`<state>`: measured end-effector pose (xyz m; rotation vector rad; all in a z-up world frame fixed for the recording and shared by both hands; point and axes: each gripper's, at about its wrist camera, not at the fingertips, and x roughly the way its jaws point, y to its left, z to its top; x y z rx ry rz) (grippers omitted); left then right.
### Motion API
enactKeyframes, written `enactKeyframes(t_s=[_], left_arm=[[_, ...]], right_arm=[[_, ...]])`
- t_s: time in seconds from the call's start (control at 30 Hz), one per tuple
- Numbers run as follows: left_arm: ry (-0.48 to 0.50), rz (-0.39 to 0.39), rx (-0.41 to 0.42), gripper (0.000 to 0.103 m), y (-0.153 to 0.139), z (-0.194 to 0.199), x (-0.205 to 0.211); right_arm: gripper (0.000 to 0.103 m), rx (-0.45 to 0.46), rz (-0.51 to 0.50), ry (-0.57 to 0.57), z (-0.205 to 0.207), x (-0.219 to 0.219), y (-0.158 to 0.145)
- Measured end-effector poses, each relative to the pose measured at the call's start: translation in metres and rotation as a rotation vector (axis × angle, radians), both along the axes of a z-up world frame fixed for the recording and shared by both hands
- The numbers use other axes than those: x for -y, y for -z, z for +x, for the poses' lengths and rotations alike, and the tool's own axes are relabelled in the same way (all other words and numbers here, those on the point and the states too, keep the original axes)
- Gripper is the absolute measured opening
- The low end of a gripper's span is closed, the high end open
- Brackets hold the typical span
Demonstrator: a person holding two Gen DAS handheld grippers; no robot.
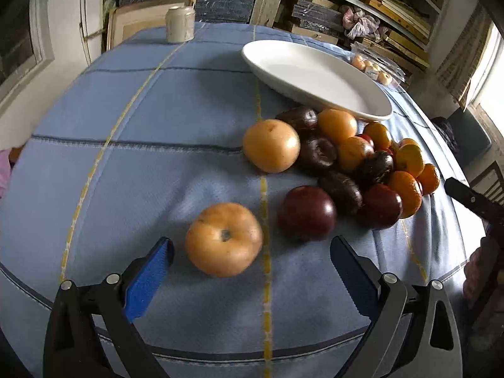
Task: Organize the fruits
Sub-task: 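Grasp the pale pear with the left tool while the right tool grasps a tangerine, then carry both fruits onto the white plate and open both tools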
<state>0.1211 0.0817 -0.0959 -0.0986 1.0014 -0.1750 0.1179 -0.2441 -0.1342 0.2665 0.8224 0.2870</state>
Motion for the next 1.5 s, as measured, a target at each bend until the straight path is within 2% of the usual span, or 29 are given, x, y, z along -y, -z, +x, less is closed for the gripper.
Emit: enactKeyframes(t_s=[0.07,0.1,0.33,0.53,0.57,0.67,0.73,0.87,1.1,1.27,1.4,1.5], left_arm=[[-0.006,-0.004,0.005,0.095,0.001,0.001,-0.003],[-0.007,0.0,0.009,0.092,0.0,-0.001,-0.003],[-0.02,-0.007,0.036,0.082,0.0,-0.002,-0.007],[-0.013,0.03,0.056,0.075,0.001,-0.001,-0.002],[-0.013,0.032,0.061,0.073,0.001,-0.002,-0.003],[-0.041,0.026,0.069,0.051,0.001,-0.002,-0.009],[-0.05,0.002,0.07,0.049,0.001,-0.003,-0.015],[-0.053,-0.036,0.075,0.048,0.001,-0.003,-0.02],[-0.054,-0.07,0.076,0.045,0.001,-0.003,-0.022],[-0.051,-0.058,0.08,0.045,0.001,-0.008,-0.02],[-0.053,-0.054,0.079,0.045,0.001,-0.01,-0.019],[-0.049,-0.039,0.078,0.045,0.0,-0.014,-0.017]], right_arm=[[0.081,-0.008,0.003,-0.005,0.003,0.0,0.003],[0.078,-0.013,0.003,-0.01,0.003,-0.001,0.005],[0.077,-0.02,-0.01,-0.006,0.006,-0.001,0.009],[0.065,-0.036,-0.047,-0.035,0.01,-0.009,0.015],[0.065,-0.034,-0.051,-0.037,0.009,-0.01,0.015],[0.065,-0.029,-0.054,-0.037,0.01,-0.01,0.015],[0.065,-0.027,-0.057,-0.036,0.01,-0.01,0.016],[0.065,-0.011,-0.094,-0.013,0.011,-0.01,0.014],[0.06,-0.009,-0.086,-0.02,0.02,-0.01,0.014],[0.05,-0.039,0.007,-0.044,0.028,-0.003,0.018],[0.048,-0.063,0.075,-0.051,0.033,0.002,0.022],[0.046,-0.061,0.085,-0.055,0.031,0.001,0.023]])
